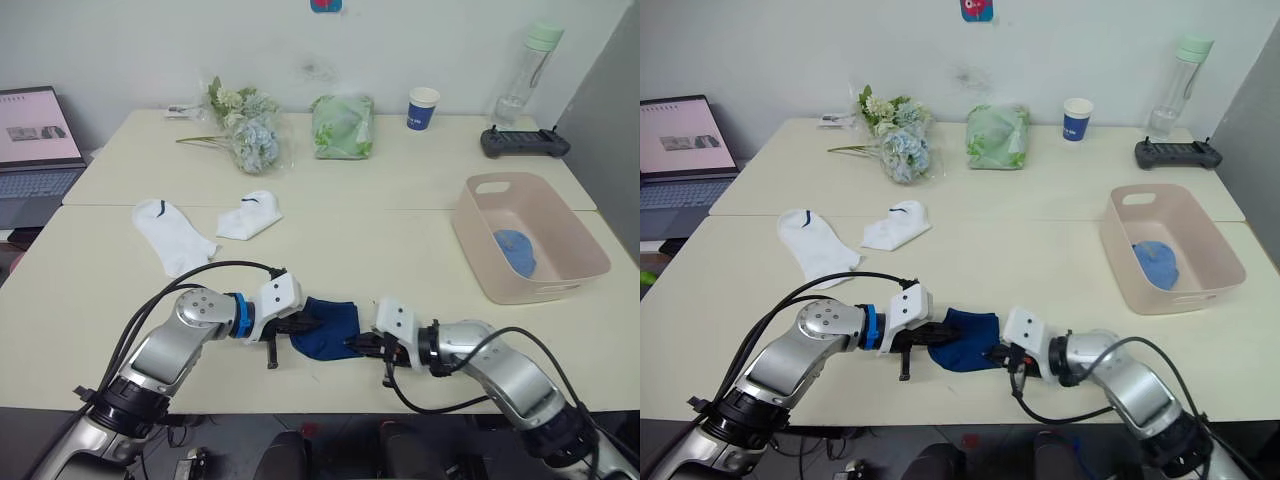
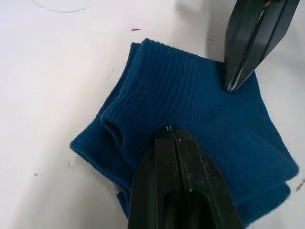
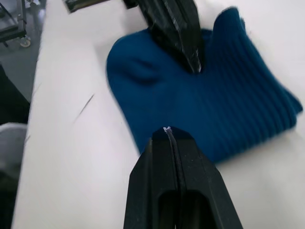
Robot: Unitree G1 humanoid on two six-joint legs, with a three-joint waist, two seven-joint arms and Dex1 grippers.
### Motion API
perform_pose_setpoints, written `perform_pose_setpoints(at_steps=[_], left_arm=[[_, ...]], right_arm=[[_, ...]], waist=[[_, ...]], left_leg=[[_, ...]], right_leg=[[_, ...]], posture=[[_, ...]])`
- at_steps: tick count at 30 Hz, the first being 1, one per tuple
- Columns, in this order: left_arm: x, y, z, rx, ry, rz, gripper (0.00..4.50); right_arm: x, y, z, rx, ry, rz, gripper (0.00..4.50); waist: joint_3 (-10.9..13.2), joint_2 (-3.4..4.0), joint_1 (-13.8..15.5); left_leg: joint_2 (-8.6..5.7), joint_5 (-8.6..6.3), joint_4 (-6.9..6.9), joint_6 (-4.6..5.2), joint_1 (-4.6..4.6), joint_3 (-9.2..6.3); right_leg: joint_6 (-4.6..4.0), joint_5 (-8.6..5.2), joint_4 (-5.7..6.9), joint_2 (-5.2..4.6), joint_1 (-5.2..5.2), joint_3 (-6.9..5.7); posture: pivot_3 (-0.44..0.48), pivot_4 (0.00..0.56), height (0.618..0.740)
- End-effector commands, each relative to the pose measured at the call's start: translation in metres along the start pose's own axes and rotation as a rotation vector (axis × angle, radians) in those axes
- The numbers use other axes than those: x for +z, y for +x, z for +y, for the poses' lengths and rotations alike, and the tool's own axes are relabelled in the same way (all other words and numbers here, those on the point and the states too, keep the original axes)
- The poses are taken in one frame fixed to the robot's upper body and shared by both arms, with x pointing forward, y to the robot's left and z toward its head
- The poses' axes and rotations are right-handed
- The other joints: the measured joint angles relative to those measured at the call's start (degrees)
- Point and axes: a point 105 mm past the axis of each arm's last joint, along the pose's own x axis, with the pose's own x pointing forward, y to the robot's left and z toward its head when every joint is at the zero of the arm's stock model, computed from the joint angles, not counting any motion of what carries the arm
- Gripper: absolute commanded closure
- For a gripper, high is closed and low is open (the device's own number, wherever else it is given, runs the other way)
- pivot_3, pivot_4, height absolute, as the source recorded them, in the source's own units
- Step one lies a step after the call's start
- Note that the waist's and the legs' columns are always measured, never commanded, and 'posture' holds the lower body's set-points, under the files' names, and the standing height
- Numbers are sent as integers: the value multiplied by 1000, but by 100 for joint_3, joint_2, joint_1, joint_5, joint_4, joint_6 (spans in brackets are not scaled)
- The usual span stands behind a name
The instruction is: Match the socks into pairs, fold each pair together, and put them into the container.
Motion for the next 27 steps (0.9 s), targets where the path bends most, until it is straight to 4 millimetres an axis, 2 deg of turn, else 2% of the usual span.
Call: perform_pose_setpoints(at_steps=[1,5,8,13,16,18,20,23,27], left_arm=[[7,-2,-4,-14,14,-30,4500],[27,-1,-3,-13,61,-85,4500],[30,-6,0,3,43,-98,4500],[1,-11,-1,-8,0,-8,4500],[-13,-10,-2,-8,-16,32,4500],[-19,-12,1,13,-17,47,4500],[-22,-14,4,26,-18,54,4500],[-25,-17,3,26,-11,66,4500],[-31,-22,-3,15,-13,84,4500]], right_arm=[[8,-8,6,1,31,-40,4475],[26,-17,-3,-69,53,-114,4475],[37,-28,-7,-85,105,-166,4475],[30,-37,-20,-173,123,-133,4475],[33,-38,-24,-232,157,-132,4475],[34,-36,-24,-259,175,-112,4475],[36,-33,-17,-199,271,-121,4475],[36,-32,-9,-118,421,-134,3881],[35,-31,-10,-105,552,-127,2486]], waist=[[0,0,-8],[2,0,-13],[2,0,-5],[2,1,-14],[2,0,-3],[2,1,-3],[2,0,-10],[1,0,-14],[0,4,-29]], left_leg=[[1,0,0,0,2,0],[3,0,1,0,3,0],[2,0,2,0,0,-1],[2,0,0,0,0,0],[3,0,-1,0,1,-1],[2,0,0,0,1,0],[2,0,0,0,2,0],[4,0,0,0,6,0],[7,0,-2,0,8,1]], right_leg=[[0,0,3,0,1,0],[0,0,11,3,-1,0],[0,0,10,3,-1,-1],[0,0,6,3,-2,-1],[0,0,8,3,-2,-2],[-1,0,9,1,-1,-1],[-1,0,9,1,-1,0],[-1,1,13,2,0,1],[-1,1,14,3,0,2]], posture=[[0,150,740],[0,150,740],[0,150,740],[0,150,740],[0,150,740],[0,150,740],[0,150,740],[0,150,740],[0,150,740]])
